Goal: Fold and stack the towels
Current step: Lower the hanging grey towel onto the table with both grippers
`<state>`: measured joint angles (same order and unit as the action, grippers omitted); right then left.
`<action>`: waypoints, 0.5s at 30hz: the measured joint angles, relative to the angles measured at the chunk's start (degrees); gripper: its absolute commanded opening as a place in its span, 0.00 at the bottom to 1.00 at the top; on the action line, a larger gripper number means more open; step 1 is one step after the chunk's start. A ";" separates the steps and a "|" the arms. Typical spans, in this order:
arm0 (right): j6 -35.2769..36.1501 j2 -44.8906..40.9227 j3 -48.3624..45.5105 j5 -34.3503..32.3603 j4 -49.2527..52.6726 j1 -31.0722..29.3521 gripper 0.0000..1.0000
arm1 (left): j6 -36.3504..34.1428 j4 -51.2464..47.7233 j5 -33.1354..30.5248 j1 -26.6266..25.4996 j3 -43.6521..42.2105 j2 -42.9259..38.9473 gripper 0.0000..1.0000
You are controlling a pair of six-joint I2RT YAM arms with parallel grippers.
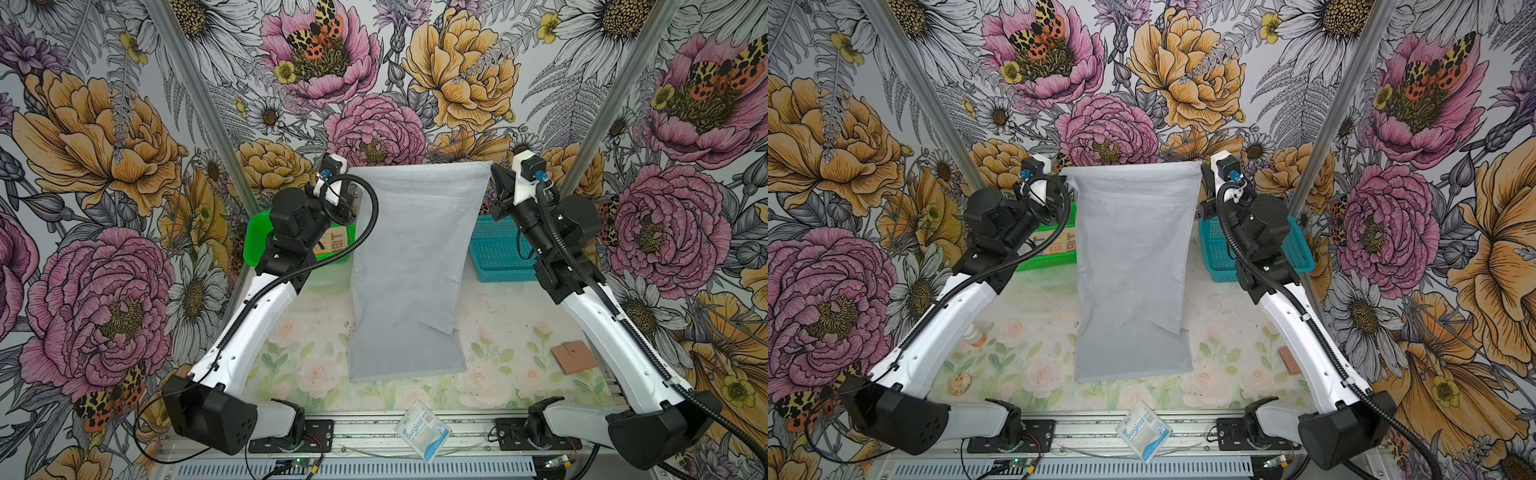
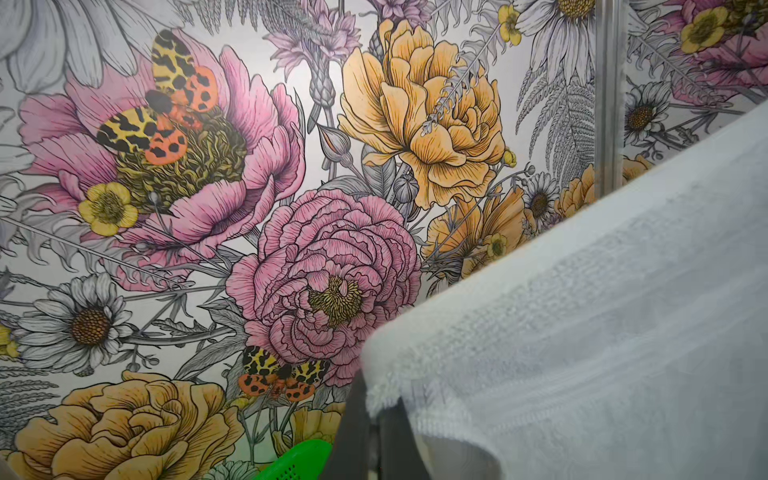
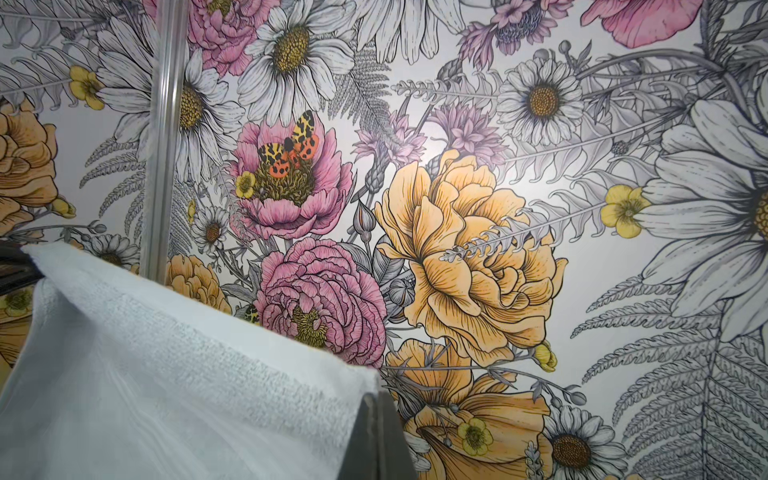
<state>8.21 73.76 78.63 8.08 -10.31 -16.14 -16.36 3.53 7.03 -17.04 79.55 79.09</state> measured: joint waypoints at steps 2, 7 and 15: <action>-0.20 2.38 -0.81 0.83 -2.16 1.18 0.00 | 0.83 2.27 0.50 0.55 -1.40 3.39 0.00; 0.11 9.25 -1.66 1.84 -5.77 3.15 0.00 | 1.44 6.80 0.37 1.05 -2.32 11.32 0.00; -1.75 20.98 -2.43 4.70 -13.40 7.04 0.00 | 1.18 14.53 -1.88 1.07 -2.38 20.09 0.00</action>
<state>6.46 94.74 76.20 12.78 -23.70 -9.10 -15.18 18.06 5.15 -15.97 77.17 99.18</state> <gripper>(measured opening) 0.043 0.052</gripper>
